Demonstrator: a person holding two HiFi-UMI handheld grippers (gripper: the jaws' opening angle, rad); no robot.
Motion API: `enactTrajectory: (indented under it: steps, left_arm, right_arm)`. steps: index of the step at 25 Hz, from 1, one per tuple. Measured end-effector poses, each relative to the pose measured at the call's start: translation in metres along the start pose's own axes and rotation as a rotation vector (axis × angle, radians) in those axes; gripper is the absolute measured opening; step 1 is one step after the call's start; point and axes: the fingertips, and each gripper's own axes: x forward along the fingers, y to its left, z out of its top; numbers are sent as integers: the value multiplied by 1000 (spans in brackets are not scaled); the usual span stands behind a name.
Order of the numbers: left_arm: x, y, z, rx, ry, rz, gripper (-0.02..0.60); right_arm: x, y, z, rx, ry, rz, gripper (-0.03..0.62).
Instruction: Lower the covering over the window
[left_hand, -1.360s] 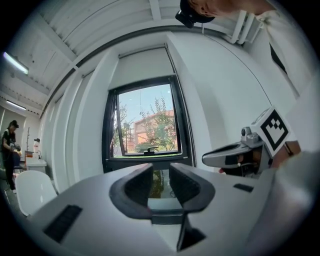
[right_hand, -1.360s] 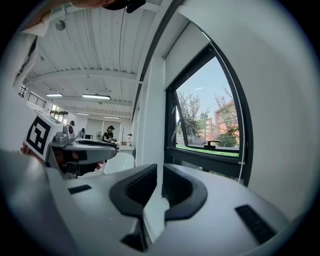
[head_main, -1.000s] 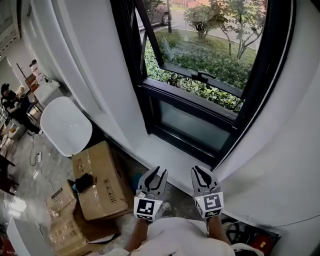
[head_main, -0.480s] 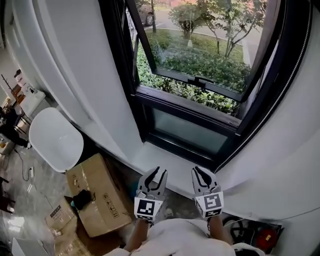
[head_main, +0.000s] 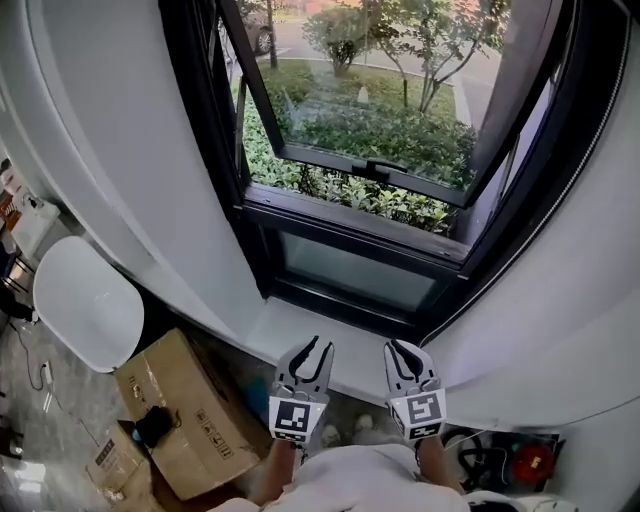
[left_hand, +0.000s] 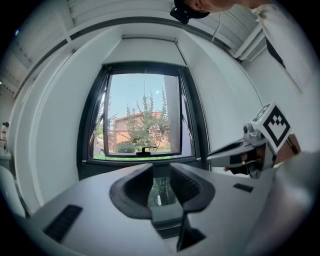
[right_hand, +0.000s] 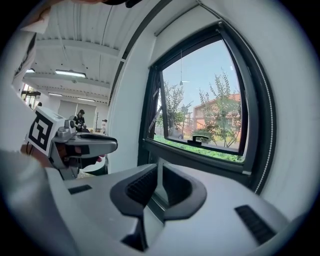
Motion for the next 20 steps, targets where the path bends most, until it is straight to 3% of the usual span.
enactTrajectory:
  steps: [9, 20]
  left_arm:
    - [48, -22, 3, 17, 7, -61, 107]
    - [105, -40, 12, 19, 3, -78, 106]
  right_arm:
    - [18, -40, 1, 46, -25, -36, 28]
    - [31, -90, 8, 95, -71, -82, 28]
